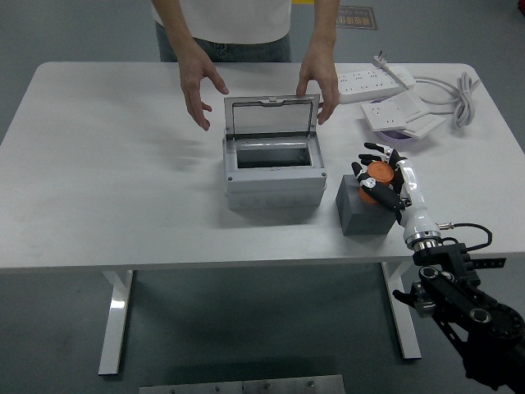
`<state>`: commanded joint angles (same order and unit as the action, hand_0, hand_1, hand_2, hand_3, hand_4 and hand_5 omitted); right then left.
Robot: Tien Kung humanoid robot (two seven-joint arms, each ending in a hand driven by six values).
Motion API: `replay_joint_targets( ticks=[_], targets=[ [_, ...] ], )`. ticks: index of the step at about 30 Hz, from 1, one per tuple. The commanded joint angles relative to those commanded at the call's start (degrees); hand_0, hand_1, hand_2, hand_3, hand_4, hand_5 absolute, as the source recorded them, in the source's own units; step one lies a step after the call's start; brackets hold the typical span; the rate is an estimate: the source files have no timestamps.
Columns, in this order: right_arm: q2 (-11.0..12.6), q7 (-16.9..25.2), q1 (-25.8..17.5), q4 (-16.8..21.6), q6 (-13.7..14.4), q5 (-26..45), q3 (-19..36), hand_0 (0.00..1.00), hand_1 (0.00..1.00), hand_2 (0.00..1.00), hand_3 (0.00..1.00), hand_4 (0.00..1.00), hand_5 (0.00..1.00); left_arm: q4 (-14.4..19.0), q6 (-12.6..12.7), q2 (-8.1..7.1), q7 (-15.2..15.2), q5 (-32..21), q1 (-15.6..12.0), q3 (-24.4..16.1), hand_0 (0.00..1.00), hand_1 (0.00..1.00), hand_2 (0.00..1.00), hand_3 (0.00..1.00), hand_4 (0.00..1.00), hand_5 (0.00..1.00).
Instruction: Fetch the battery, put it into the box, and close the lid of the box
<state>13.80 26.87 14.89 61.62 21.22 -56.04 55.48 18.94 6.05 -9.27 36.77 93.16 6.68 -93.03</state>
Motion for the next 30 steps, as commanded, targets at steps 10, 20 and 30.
replay_joint_targets(
  ticks=[10,20,30],
  targets=[
    [0.0,0.0,-0.1,-0.1,0.1,0.0,-0.1,0.729,0.677,0.635,0.730,0.751,0.276,-0.1,0.2,0.07,-0.3,0.4,0.1,-0.1,0.439,0.616,0.619,0.695,0.786,0.998],
    [0.2,-0.2,0.0,-0.8,0.5,-0.6,-0.6,0.718,0.674,0.629,0.730,0.744,0.272,-0.1,0.4,0.14,-0.5,0.6,0.2,-0.1,0.436,0.616,0.618,0.690,0.781,0.998],
    [0.2,-0.6,0.2,-0.9,1.3,-1.3,-0.9,0.707,0.660,0.615,0.702,0.726,0.259,-0.2,0.7,0.14,-0.9,0.4,0.3,0.0,0.436,0.616,0.617,0.690,0.781,0.998]
  ],
)
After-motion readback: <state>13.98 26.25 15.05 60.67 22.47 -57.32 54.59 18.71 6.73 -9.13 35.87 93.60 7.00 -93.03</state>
